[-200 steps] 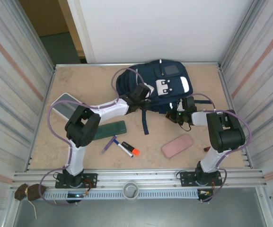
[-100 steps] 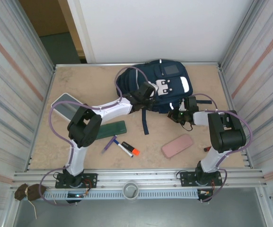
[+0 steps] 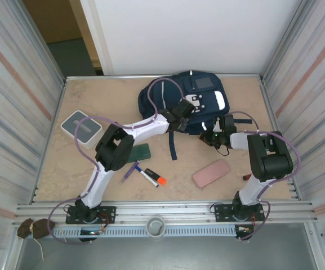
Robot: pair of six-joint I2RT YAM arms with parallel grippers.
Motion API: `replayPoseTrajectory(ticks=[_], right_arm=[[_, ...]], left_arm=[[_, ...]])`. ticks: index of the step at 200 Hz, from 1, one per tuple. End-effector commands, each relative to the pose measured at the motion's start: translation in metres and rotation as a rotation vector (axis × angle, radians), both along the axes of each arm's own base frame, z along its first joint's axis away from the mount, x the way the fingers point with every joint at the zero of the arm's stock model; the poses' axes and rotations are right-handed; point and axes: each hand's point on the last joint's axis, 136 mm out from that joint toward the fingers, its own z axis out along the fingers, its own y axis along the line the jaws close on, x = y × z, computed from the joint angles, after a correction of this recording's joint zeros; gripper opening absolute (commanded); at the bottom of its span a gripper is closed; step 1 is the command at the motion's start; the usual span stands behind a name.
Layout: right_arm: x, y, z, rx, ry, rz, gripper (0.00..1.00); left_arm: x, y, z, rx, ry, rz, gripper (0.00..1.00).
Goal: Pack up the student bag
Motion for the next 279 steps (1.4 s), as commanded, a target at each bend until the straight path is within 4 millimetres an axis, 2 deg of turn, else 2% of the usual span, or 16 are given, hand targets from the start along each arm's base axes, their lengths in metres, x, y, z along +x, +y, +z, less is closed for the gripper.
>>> replayPoseTrajectory(ticks=[1, 29, 71, 125, 160, 193, 229, 244, 246, 250, 279], right_arm=[[-0.003, 0.005, -0.003, 0.005, 0.014, 0.027, 0.1], [-0.003, 0.005, -0.002, 0.006, 0.014, 0.026, 0.1], [-0.005, 0.003, -0.005, -0.001, 0.023, 0.025, 0.1], [-0.006, 0.003, -0.006, -0.003, 0.026, 0.024, 0.09], [-0.006, 0.002, -0.004, -0.007, 0.027, 0.024, 0.09], [-0.004, 0.002, -0.002, -0.011, 0.025, 0.022, 0.09], [-0.002, -0.003, -0.002, -0.018, 0.025, 0.012, 0.09], [-0.002, -0.003, -0.001, -0.017, 0.024, 0.011, 0.09], [-0.001, -0.003, -0.001, -0.016, 0.024, 0.011, 0.09], [-0.002, -0.004, -0.001, -0.016, 0.025, 0.01, 0.09], [-0.001, -0.004, -0.001, -0.016, 0.025, 0.01, 0.09]], left_arm=[[0.01, 0.013, -0.009, 0.069, -0.011, 0.067, 0.45], [0.013, 0.02, -0.021, 0.125, -0.011, 0.086, 0.42], [0.01, 0.022, -0.037, 0.15, 0.006, 0.082, 0.31], [0.012, 0.019, -0.036, 0.155, -0.004, 0.05, 0.19], [0.009, 0.016, -0.024, 0.11, -0.008, 0.035, 0.11], [0.0, 0.007, 0.001, -0.001, -0.015, 0.001, 0.01], [-0.007, 0.01, 0.024, -0.1, -0.036, -0.021, 0.0], [-0.009, 0.013, 0.019, -0.13, -0.02, -0.027, 0.0], [-0.009, 0.014, 0.028, -0.145, -0.031, -0.027, 0.0], [-0.009, 0.014, 0.031, -0.158, -0.032, -0.029, 0.0], [-0.009, 0.019, 0.021, -0.19, 0.013, -0.031, 0.0]])
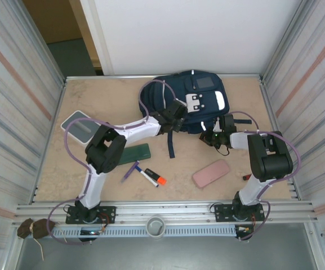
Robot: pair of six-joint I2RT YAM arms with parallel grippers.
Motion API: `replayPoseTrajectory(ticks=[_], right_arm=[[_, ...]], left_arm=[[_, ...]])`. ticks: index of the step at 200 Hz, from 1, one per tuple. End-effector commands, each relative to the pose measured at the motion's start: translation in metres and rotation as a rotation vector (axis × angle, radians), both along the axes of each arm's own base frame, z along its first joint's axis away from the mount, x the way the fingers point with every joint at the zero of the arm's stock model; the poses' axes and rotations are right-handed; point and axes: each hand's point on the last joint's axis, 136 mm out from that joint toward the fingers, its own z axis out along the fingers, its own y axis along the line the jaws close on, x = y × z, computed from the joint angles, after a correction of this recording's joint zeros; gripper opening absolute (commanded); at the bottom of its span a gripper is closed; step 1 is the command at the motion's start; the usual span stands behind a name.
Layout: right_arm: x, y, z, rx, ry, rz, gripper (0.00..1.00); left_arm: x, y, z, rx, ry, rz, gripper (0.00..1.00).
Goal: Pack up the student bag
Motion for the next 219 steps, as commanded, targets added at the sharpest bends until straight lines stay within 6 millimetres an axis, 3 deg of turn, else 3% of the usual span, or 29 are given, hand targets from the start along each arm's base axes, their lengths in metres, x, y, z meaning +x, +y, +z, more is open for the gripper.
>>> replayPoseTrajectory(ticks=[1, 39, 42, 49, 96, 172, 219], right_arm=[[-0.001, -0.003, -0.001, -0.014, 0.015, 0.011, 0.1], [0.0, -0.003, 0.001, -0.013, 0.014, 0.011, 0.1], [0.0, -0.003, 0.0, -0.015, 0.014, 0.012, 0.1], [0.0, -0.003, 0.001, -0.014, 0.012, 0.012, 0.1], [0.0, -0.003, 0.001, -0.015, 0.013, 0.013, 0.1], [-0.002, -0.003, 0.0, -0.013, 0.017, 0.015, 0.1], [-0.003, -0.003, -0.002, -0.014, 0.019, 0.016, 0.1]], left_arm=[[0.001, -0.002, 0.014, -0.092, 0.014, -0.011, 0.0], [0.002, 0.003, 0.002, -0.093, 0.054, 0.004, 0.0], [0.001, 0.004, -0.011, -0.079, 0.075, 0.008, 0.0], [0.002, 0.005, -0.017, -0.082, 0.088, 0.013, 0.0], [0.005, 0.006, -0.031, -0.115, 0.143, 0.021, 0.0], [0.009, 0.005, -0.039, -0.109, 0.159, 0.024, 0.0], [0.009, -0.004, -0.028, -0.153, 0.159, -0.015, 0.06]])
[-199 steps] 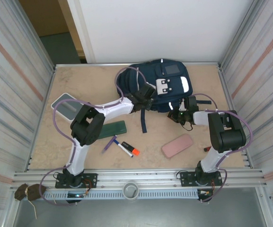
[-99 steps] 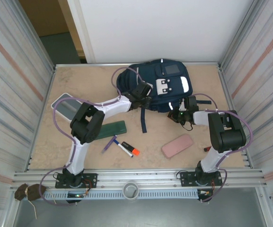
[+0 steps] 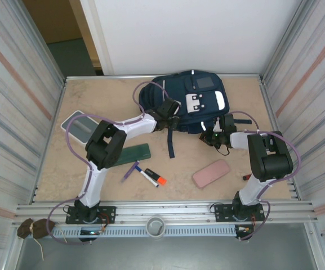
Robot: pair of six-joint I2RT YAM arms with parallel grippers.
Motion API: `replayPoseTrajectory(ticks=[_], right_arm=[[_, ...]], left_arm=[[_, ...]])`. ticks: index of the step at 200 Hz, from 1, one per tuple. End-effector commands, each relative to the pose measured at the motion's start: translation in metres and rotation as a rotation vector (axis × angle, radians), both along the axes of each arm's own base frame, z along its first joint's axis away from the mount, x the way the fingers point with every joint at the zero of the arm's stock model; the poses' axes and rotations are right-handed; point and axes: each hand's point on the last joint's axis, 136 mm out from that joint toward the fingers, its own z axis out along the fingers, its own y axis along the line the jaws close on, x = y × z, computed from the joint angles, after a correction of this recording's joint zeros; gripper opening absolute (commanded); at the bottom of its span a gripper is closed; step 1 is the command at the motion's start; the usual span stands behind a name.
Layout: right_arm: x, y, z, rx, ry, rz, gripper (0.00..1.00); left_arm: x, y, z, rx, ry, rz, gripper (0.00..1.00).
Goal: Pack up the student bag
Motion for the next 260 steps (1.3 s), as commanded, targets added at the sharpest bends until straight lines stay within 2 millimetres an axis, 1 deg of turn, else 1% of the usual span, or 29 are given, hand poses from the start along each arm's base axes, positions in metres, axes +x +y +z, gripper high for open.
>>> replayPoseTrajectory(ticks=[1, 44, 73, 110, 136, 147, 166, 197, 229, 243, 260], right_arm=[[-0.002, -0.002, -0.002, -0.012, 0.014, 0.016, 0.1], [-0.003, -0.002, -0.002, -0.011, 0.014, 0.017, 0.1], [-0.003, -0.003, -0.003, -0.011, 0.016, 0.017, 0.1], [-0.002, -0.003, -0.005, -0.011, 0.019, 0.017, 0.1], [-0.003, -0.002, -0.006, -0.009, 0.022, 0.018, 0.1], [-0.003, -0.002, -0.006, -0.007, 0.022, 0.018, 0.1], [-0.002, -0.002, -0.006, -0.005, 0.024, 0.019, 0.1], [-0.003, -0.001, -0.006, -0.005, 0.023, 0.02, 0.1], [-0.003, -0.001, -0.008, -0.005, 0.027, 0.021, 0.1], [-0.003, -0.002, -0.009, -0.007, 0.028, 0.021, 0.1], [-0.003, -0.003, -0.009, -0.008, 0.028, 0.018, 0.1]], left_arm=[[-0.001, -0.009, 0.002, -0.035, 0.025, -0.028, 0.06], [-0.001, -0.019, 0.017, -0.034, -0.015, -0.072, 0.14], [-0.001, -0.023, 0.022, -0.008, -0.048, -0.078, 0.19], [0.001, -0.026, 0.016, 0.021, -0.045, -0.096, 0.27], [0.001, -0.029, 0.015, 0.017, -0.044, -0.106, 0.32], [0.003, -0.029, 0.012, 0.033, -0.039, -0.108, 0.33], [0.006, -0.025, 0.003, 0.078, -0.026, -0.098, 0.34], [0.009, -0.013, -0.012, 0.152, -0.009, -0.06, 0.35], [0.01, -0.002, -0.016, 0.202, -0.015, -0.025, 0.39], [0.011, 0.002, -0.015, 0.217, -0.024, -0.013, 0.43], [0.012, 0.004, -0.012, 0.219, -0.032, -0.011, 0.45]])
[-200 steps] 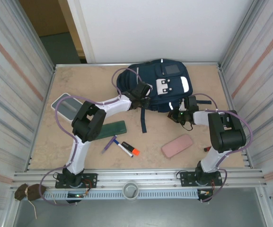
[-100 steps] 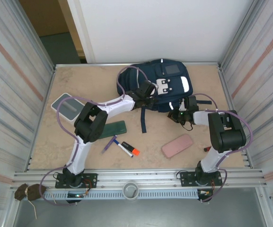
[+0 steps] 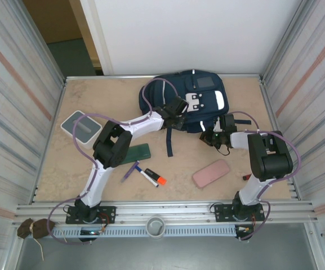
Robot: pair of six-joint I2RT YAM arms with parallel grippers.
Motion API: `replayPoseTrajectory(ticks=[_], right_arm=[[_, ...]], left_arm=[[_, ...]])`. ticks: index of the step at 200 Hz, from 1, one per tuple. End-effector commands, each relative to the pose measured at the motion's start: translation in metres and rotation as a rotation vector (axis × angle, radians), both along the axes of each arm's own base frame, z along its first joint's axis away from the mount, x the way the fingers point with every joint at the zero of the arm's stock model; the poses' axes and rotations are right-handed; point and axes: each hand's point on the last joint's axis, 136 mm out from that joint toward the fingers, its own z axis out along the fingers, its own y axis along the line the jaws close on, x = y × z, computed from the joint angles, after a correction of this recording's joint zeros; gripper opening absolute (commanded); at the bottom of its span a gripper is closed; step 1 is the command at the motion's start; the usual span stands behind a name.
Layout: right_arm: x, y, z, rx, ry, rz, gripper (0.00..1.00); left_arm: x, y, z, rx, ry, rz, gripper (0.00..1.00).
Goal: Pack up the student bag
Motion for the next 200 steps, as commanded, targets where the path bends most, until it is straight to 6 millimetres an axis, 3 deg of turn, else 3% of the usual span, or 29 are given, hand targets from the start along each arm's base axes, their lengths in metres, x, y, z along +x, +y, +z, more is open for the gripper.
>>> replayPoseTrajectory(ticks=[1, 33, 51, 103, 133, 165, 200], right_arm=[[-0.003, -0.003, -0.009, -0.018, 0.026, 0.011, 0.1], [-0.003, -0.002, -0.004, -0.012, 0.018, 0.017, 0.09], [0.0, -0.004, 0.01, -0.005, -0.017, 0.023, 0.09], [0.009, 0.0, 0.073, 0.004, -0.172, 0.056, 0.12], [0.03, 0.007, 0.092, 0.016, -0.223, 0.049, 0.16], [0.062, 0.015, 0.089, 0.025, -0.227, 0.035, 0.18], [0.073, 0.01, 0.048, -0.021, -0.12, 0.012, 0.17]], left_arm=[[0.003, 0.022, -0.017, 0.101, 0.01, 0.046, 0.45], [0.003, 0.018, -0.01, 0.065, 0.002, 0.034, 0.47], [0.004, 0.015, -0.016, 0.026, 0.039, 0.025, 0.46], [0.008, 0.013, -0.029, 0.0, 0.077, 0.001, 0.26], [0.008, 0.01, -0.028, -0.005, 0.074, -0.013, 0.14], [0.009, 0.006, -0.015, -0.029, 0.057, -0.03, 0.05], [0.007, 0.003, 0.011, -0.092, 0.006, -0.047, 0.0]])
